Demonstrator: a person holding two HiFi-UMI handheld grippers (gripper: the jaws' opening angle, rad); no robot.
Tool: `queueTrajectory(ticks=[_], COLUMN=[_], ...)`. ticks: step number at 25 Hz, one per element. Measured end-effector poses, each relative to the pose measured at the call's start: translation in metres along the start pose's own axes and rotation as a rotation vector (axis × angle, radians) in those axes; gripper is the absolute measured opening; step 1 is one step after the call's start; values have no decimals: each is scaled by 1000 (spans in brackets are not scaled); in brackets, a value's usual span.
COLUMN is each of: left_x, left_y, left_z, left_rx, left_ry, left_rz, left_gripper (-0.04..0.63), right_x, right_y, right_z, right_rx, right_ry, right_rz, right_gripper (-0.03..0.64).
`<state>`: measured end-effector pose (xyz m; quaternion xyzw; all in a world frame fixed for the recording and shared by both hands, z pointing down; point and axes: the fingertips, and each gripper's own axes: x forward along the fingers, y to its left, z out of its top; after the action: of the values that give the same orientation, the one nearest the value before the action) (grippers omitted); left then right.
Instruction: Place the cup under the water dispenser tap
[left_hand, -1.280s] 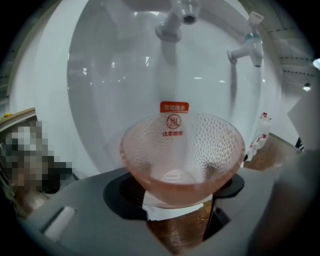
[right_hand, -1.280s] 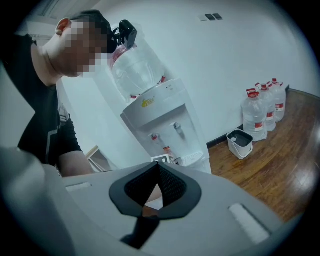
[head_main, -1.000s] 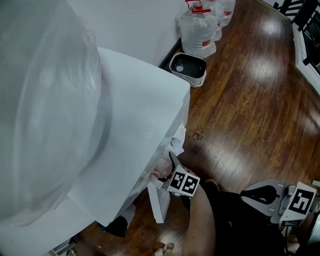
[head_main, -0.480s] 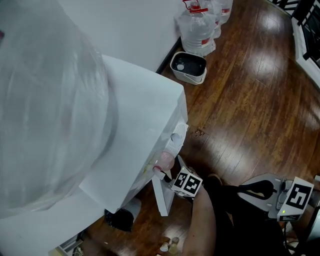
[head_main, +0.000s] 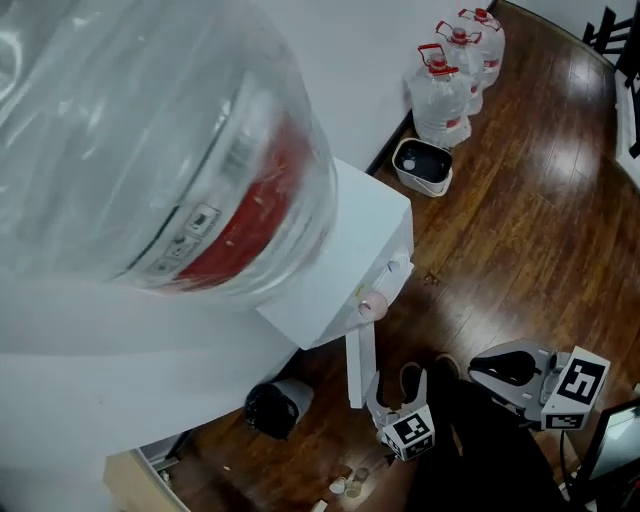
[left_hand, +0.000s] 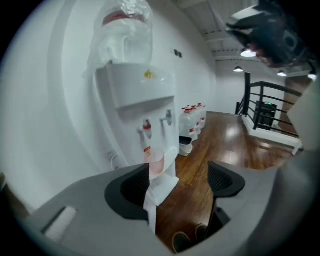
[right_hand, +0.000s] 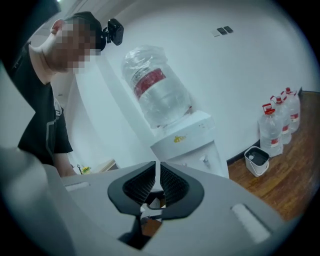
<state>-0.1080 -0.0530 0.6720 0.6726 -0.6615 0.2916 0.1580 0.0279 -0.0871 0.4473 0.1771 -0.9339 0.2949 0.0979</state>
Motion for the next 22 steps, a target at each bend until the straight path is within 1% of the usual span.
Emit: queueTrajectory(ticks=[3,5,7,8,9,10,12,13,14,15,16,17,18,19,20,21,22], left_x=[-71,-113,-146,-161,-177,-193,-228,-246,-265,-282,-298,-314,-329,-342,-354,-364,-372], left_y=[-2,3,14,21,28,34,43,48,54,60,65,68,72,76,82,88,93], left_z=[41,73,94,104,113,120,130,133,137,142,150,161,171,179,185,191,195], left_rx=[93,140,170,179,176,152,50,16,12,39,96,163,185,135,40,-50,-104], left_ry=[-135,-219,-286,-322,-360,-395,-445,-460,-471,-483,-499,-519,-540,-554,-560,-565,-571], left_rz=[-82,-123,-135,-135,-139,-150,-196,-214,-218,-213,-206,-200,-191,-180,-167,-158,-151], left_gripper=[571,548,529,507,493,492,471,471,471,471,452,400,373,374,373,359,319], right_x=[-8,-10,-7,-5,-4,-5,-11,-14,-17,-20,-23,-27,-31,-35,-38,-41,-43], right_y=[43,65,82,88,94,102,122,136,150,163,174,184,193,200,207,212,217], right_z=[13,27,34,36,38,42,48,51,53,55,58,61,63,65,66,67,69], right_rx=[-28,-46,-73,-88,-99,-105,-112,-117,-126,-136,-146,-153,-159,-166,-171,-175,-176], right_ry=[-27,-35,-34,-36,-42,-52,-70,-75,-81,-90,-102,-115,-126,-132,-137,-145,-158], right_rz=[20,33,43,46,46,45,48,55,62,68,71,72,70,66,58,46,32], right_gripper=[29,28,28,28,28,28,21,9,3,2,2,2,2,2,2,2,2])
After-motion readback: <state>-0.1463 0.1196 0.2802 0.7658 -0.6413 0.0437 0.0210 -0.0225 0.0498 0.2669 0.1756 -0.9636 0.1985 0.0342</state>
